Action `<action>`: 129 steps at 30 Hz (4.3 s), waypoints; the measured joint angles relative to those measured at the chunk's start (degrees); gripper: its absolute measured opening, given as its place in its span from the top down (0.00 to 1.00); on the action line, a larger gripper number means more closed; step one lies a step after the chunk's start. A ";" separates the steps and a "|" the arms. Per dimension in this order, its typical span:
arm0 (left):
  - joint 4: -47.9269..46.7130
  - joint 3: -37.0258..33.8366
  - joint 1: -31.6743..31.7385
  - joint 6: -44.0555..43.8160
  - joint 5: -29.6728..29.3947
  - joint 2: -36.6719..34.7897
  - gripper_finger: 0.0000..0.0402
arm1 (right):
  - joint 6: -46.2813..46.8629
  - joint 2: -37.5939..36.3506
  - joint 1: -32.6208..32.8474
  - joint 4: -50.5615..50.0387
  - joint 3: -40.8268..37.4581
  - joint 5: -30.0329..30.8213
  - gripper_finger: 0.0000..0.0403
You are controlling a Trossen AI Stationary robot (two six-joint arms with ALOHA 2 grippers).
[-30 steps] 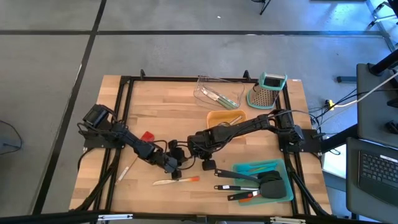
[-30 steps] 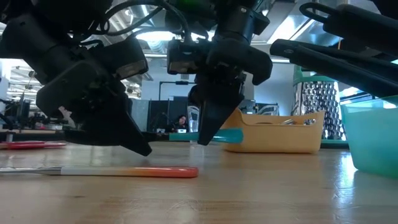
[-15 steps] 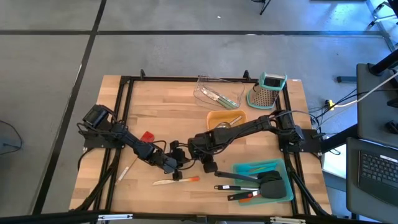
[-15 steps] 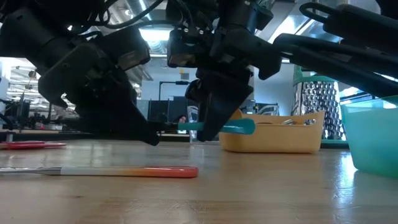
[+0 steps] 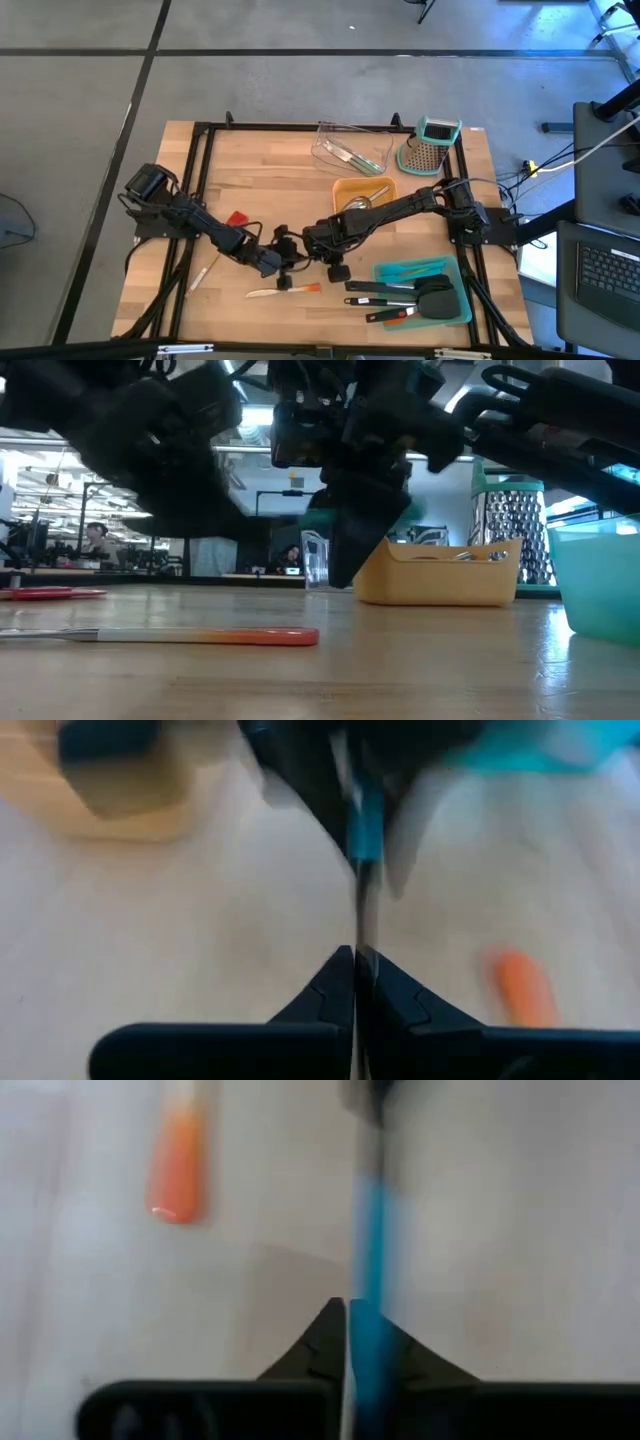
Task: Pick & Place Kitchen Items
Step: Put the blue knife into the transparent bin
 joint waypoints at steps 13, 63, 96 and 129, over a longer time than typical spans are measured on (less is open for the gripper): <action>-2.71 0.00 -0.01 -4.45 2.40 -0.05 1.00 | 0.50 -0.22 0.11 -3.15 1.69 1.55 0.99; 0.99 -0.06 -8.44 5.08 -9.62 -12.78 0.58 | 2.65 -0.56 0.54 -0.26 1.89 -1.67 0.97; -0.05 -0.65 -28.16 7.20 -49.91 -15.13 0.54 | -0.79 -7.90 -32.52 -29.20 23.26 13.72 0.97; -9.88 -0.72 -29.05 -6.91 -49.54 -15.06 0.54 | 0.50 -4.97 -42.79 -28.37 8.79 10.99 0.97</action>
